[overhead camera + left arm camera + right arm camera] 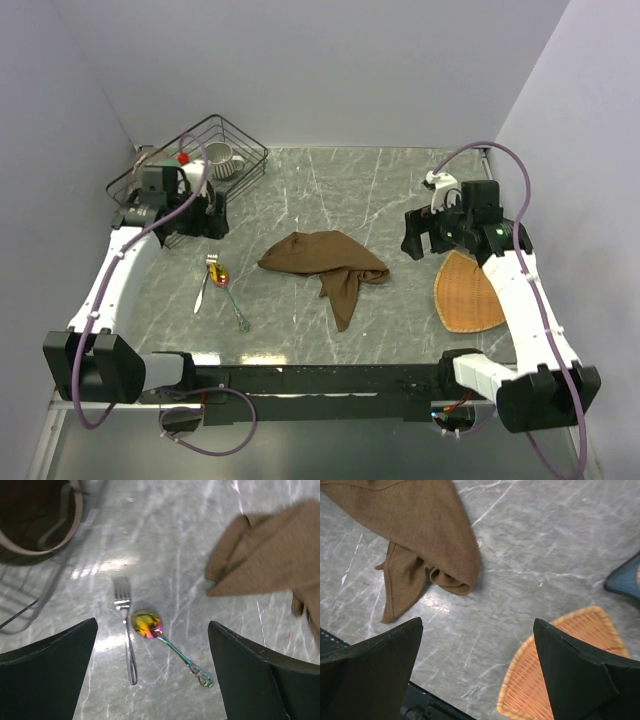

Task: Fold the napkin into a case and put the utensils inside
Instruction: Pick up the crumpled napkin from the center of the board.

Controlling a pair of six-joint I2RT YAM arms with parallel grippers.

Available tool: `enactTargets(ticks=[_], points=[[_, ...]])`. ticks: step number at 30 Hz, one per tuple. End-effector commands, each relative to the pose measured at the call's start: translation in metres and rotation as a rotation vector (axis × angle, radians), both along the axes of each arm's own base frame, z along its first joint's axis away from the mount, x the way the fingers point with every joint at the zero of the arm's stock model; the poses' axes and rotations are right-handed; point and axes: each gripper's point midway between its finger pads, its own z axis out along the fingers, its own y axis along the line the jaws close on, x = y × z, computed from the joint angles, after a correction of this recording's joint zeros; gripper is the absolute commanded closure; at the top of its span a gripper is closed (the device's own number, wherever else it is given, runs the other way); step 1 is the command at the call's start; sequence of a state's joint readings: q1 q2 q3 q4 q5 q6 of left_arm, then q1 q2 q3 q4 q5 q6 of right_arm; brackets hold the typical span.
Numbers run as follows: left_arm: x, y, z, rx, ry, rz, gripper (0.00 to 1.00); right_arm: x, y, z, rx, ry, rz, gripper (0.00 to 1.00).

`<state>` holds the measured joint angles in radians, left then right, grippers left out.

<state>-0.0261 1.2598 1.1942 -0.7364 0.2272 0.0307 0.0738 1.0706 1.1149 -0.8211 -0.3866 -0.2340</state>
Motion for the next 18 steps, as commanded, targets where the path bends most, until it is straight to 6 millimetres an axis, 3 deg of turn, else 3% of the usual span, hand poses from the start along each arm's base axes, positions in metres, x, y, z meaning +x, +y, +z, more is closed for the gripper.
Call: enactTargets(ticks=[1, 6, 9, 15, 18], points=[[0.001, -0.023, -0.004, 0.066, -0.048, -0.171, 0.01, 0.018, 0.011, 0.001, 0.07, 0.011, 0.006, 0.0], [-0.021, -0.078, -0.034, 0.045, 0.003, -0.432, 0.01, 0.027, 0.015, -0.023, 0.072, 0.075, 0.018, 0.0], [-0.025, -0.097, -0.05, 0.029, 0.029, -0.473, 0.01, 0.034, 0.019, -0.033, 0.08, 0.116, 0.02, 0.0], [-0.027, -0.106, -0.085, 0.015, 0.081, -0.51, 0.01, 0.048, 0.035, -0.054, 0.103, 0.182, 0.06, 0.0], [-0.028, -0.11, -0.103, 0.009, 0.146, -0.539, 0.08, 0.048, 0.053, -0.071, 0.113, 0.243, 0.107, 0.0]])
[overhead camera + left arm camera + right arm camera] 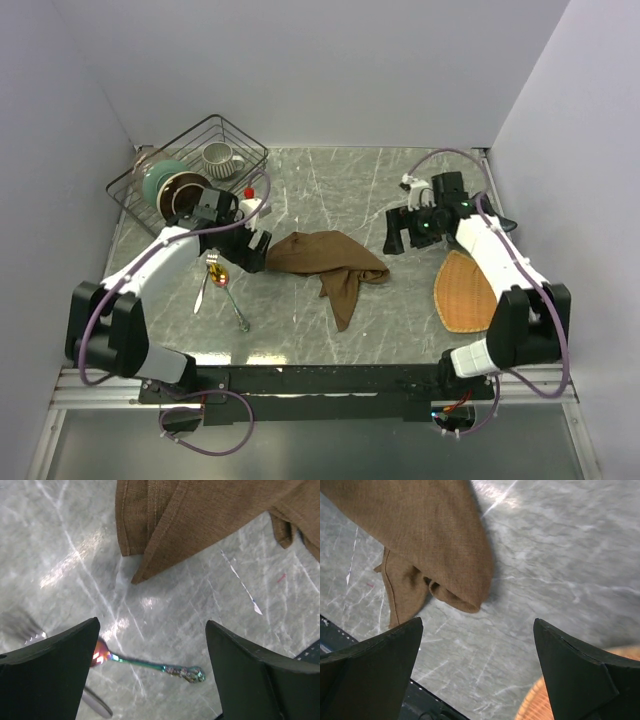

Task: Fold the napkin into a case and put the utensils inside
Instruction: Pick up the crumpled napkin from the center of the board.

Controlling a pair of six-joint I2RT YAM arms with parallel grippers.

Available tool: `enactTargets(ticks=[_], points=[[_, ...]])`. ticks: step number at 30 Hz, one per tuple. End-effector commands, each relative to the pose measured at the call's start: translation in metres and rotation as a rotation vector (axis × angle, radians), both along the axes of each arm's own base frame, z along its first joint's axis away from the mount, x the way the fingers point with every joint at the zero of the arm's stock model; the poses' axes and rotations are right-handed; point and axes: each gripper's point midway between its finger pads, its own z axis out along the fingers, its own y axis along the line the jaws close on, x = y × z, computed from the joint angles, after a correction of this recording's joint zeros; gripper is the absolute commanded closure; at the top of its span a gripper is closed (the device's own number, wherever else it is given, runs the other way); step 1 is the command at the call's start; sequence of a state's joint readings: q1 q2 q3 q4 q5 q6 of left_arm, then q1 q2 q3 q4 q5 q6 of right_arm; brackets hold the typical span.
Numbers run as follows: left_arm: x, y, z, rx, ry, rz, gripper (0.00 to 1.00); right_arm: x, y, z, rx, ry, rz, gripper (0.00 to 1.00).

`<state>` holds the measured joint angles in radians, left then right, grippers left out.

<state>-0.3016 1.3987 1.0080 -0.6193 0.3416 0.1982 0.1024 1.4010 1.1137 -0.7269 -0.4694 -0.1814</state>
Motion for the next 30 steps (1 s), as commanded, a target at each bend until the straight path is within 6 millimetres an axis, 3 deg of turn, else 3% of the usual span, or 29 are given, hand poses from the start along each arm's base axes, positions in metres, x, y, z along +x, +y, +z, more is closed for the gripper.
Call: enactTargets(ticks=[1, 6, 11, 14, 18, 22, 26, 27, 29, 30], points=[[0.009, -0.016, -0.013, -0.041, 0.015, -0.077, 0.1, 0.014, 0.03, 0.002, 0.048, -0.014, 0.07, 0.0], [0.013, -0.015, -0.038, -0.018, 0.053, -0.09, 0.17, 0.021, 0.049, -0.025, 0.048, 0.03, 0.091, 0.0], [0.018, -0.024, -0.046, -0.046, 0.058, -0.114, 0.21, 0.034, 0.054, -0.044, 0.045, 0.081, 0.09, 0.0], [0.022, -0.025, -0.055, -0.04, 0.068, -0.128, 0.28, 0.039, 0.057, -0.048, 0.058, 0.105, 0.09, 0.0], [0.027, -0.03, -0.063, -0.047, 0.088, -0.154, 0.46, 0.042, 0.061, -0.061, 0.062, 0.145, 0.084, 0.01], [0.034, -0.038, -0.064, -0.071, 0.108, -0.162, 0.65, 0.047, 0.067, -0.072, 0.084, 0.211, 0.082, 0.2], [0.043, -0.044, -0.05, -0.09, 0.087, -0.175, 0.82, 0.047, 0.074, -0.076, 0.122, 0.259, 0.09, 0.43], [0.043, -0.045, -0.048, -0.095, 0.083, -0.182, 0.91, 0.048, 0.076, -0.072, 0.131, 0.256, 0.093, 0.56], [0.042, -0.046, -0.04, -0.104, 0.077, -0.194, 0.99, 0.052, 0.077, -0.063, 0.145, 0.236, 0.102, 0.73], [0.042, -0.047, -0.037, -0.107, 0.074, -0.197, 0.99, 0.05, 0.078, -0.059, 0.16, 0.246, 0.109, 0.94]])
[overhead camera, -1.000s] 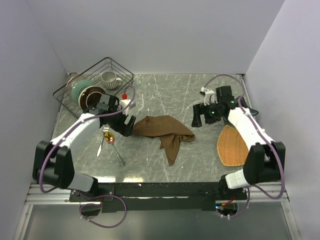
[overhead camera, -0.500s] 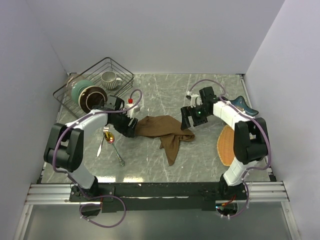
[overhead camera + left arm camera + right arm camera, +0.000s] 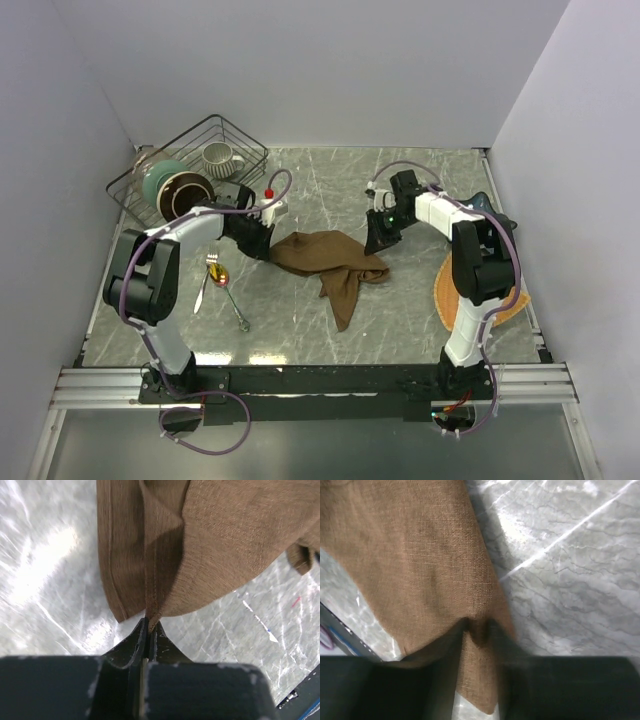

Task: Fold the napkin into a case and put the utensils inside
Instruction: Pick up the crumpled napkin from the center of the board, then flatten out the crumpled napkin at the center of the board.

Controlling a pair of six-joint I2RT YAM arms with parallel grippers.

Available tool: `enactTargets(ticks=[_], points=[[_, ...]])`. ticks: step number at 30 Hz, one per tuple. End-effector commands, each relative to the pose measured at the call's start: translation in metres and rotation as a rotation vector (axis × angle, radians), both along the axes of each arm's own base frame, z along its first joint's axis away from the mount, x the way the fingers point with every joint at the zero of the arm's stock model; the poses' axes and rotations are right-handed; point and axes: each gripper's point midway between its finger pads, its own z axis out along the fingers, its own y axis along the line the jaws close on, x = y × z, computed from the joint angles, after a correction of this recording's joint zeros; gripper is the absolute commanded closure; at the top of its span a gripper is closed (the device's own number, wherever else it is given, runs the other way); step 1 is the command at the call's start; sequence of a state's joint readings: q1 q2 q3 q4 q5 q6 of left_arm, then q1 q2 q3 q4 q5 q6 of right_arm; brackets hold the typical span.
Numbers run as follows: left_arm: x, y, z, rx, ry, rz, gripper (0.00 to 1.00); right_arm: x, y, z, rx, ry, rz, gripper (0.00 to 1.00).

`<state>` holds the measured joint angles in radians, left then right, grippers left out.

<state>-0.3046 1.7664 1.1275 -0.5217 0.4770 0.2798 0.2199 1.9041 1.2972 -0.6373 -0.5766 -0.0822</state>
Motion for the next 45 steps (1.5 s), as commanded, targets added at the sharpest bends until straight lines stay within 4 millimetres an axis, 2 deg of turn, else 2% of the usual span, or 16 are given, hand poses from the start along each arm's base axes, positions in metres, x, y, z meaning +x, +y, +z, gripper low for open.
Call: enactTargets(ticks=[1, 8, 9, 12, 15, 16, 18, 19, 20, 21, 23, 29, 33, 35, 38, 45], points=[[0.007, -0.014, 0.032, -0.071, -0.06, -0.061, 0.99, 0.016, 0.012, 0.044, 0.091, -0.066, 0.017, 1.0], [-0.004, -0.013, 0.072, -0.094, -0.11, -0.081, 0.99, 0.014, 0.0, 0.118, 0.109, -0.261, 0.028, 1.0], [-0.006, -0.012, 0.077, -0.096, -0.112, -0.08, 0.99, 0.006, 0.0, 0.138, 0.114, -0.32, 0.04, 1.0], [-0.021, -0.013, 0.1, -0.128, -0.127, -0.111, 0.99, -0.025, 0.002, 0.156, 0.076, -0.422, 0.118, 1.0], [-0.041, -0.006, 0.109, -0.12, -0.124, -0.13, 0.99, -0.085, 0.029, 0.139, 0.045, -0.465, 0.307, 1.0], [-0.052, -0.002, 0.105, -0.105, -0.101, -0.14, 0.99, -0.109, 0.048, 0.129, 0.037, -0.47, 0.39, 1.0], [-0.069, 0.013, 0.091, -0.036, -0.053, -0.16, 0.99, -0.139, 0.055, 0.102, 0.035, -0.429, 0.456, 0.97], [-0.077, 0.022, 0.082, -0.011, -0.031, -0.153, 0.99, -0.15, 0.059, 0.097, 0.051, -0.393, 0.473, 0.89], [-0.079, 0.03, 0.078, 0.01, -0.029, -0.152, 0.99, -0.151, 0.057, 0.093, 0.044, -0.377, 0.467, 0.58], [-0.078, 0.044, 0.073, 0.044, -0.024, -0.115, 0.99, -0.145, 0.055, 0.095, 0.027, -0.387, 0.445, 0.34], [-0.079, 0.057, 0.067, 0.074, -0.021, -0.087, 0.99, -0.117, 0.042, 0.108, -0.028, -0.449, 0.373, 0.03], [-0.059, 0.05, 0.067, 0.038, -0.005, -0.057, 0.99, -0.05, 0.025, 0.128, -0.04, -0.478, 0.296, 0.05], [-0.045, 0.04, 0.067, 0.008, 0.021, -0.051, 0.99, -0.027, 0.029, 0.107, -0.038, -0.393, 0.355, 0.14], [-0.042, 0.039, 0.068, 0.009, 0.012, -0.051, 0.99, -0.026, 0.034, 0.106, -0.02, -0.36, 0.386, 0.18], [-0.042, 0.039, 0.068, 0.015, 0.001, -0.054, 0.99, -0.031, 0.033, 0.084, -0.023, -0.239, 0.418, 0.19], [-0.05, 0.04, 0.065, 0.012, 0.011, -0.061, 0.99, -0.042, 0.007, 0.042, -0.035, -0.09, 0.496, 0.12]])
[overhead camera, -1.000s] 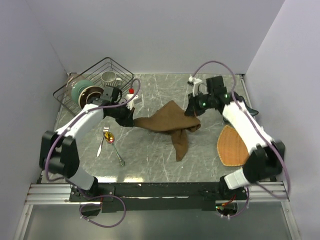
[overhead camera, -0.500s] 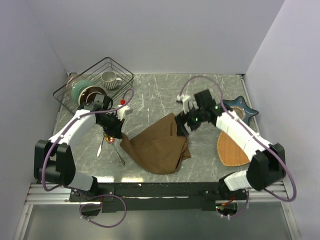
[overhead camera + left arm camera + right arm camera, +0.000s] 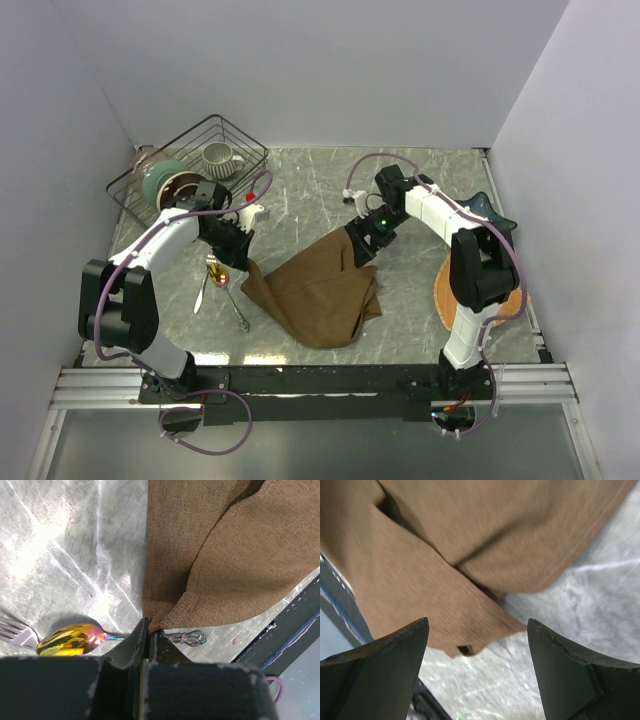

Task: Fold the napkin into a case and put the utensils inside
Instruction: Flatten out the crumpled napkin at the center of the board.

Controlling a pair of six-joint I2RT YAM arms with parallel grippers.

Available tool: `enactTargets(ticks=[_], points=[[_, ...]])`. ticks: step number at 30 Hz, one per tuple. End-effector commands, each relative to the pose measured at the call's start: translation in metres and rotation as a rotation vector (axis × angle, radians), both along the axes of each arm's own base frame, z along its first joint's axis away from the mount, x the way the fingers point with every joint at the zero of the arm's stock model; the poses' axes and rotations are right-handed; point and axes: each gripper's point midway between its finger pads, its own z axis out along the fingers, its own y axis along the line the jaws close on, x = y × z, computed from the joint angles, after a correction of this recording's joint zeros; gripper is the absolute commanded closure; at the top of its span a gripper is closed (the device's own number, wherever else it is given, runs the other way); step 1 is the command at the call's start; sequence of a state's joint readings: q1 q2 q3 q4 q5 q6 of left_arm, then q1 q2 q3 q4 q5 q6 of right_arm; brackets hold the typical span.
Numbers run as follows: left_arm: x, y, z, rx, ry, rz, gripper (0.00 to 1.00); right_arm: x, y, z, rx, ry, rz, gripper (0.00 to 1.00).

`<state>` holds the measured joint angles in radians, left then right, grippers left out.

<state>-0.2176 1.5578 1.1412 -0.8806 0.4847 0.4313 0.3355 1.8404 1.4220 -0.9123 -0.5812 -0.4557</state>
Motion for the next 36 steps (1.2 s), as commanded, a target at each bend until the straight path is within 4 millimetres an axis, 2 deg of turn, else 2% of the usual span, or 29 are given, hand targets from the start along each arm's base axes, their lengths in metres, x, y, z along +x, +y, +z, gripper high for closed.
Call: enactTargets(ticks=[1, 5, 11, 16, 21, 24, 25, 28, 30, 31, 33, 34, 36], points=[[0.001, -0.008, 0.013, -0.045, -0.041, -0.018, 0.99, -0.007, -0.017, -0.005, -0.016, 0.041, 0.08, 0.12], [0.0, -0.008, 0.012, -0.04, -0.036, -0.023, 0.99, 0.003, -0.023, -0.021, -0.024, 0.078, 0.07, 0.11], [0.003, -0.011, 0.012, -0.047, -0.031, -0.016, 0.99, 0.011, -0.023, -0.033, 0.011, 0.17, 0.044, 0.1], [0.009, -0.015, 0.012, -0.053, -0.029, -0.007, 0.99, -0.004, -0.013, -0.031, 0.087, 0.277, 0.066, 0.12], [0.013, -0.016, 0.011, -0.057, -0.027, 0.006, 0.99, -0.017, -0.015, -0.031, 0.14, 0.376, 0.049, 0.19], [0.013, -0.017, 0.013, -0.064, -0.029, 0.011, 0.99, -0.015, -0.016, -0.025, 0.156, 0.377, 0.033, 0.37], [0.013, -0.018, 0.013, -0.066, -0.03, 0.011, 0.99, -0.014, -0.016, -0.022, 0.159, 0.371, 0.031, 0.47], [0.013, -0.018, 0.016, -0.068, -0.04, 0.015, 0.99, -0.012, -0.019, -0.01, 0.166, 0.36, 0.02, 0.64], [0.015, -0.018, 0.022, -0.071, -0.055, 0.021, 0.99, -0.01, -0.024, 0.002, 0.174, 0.336, 0.006, 0.72], [0.015, -0.018, 0.023, -0.071, -0.053, 0.023, 0.99, -0.01, -0.025, 0.008, 0.177, 0.327, 0.003, 0.84], [0.021, -0.02, 0.034, -0.083, -0.071, 0.034, 0.99, -0.009, -0.029, 0.026, 0.173, 0.281, -0.008, 1.0], [0.019, -0.021, 0.039, -0.089, -0.059, 0.036, 0.99, -0.006, -0.03, 0.041, 0.177, 0.231, -0.009, 1.0], [0.033, -0.026, 0.063, -0.118, -0.102, 0.03, 0.99, 0.0, -0.032, 0.06, 0.172, 0.165, -0.027, 1.0]])
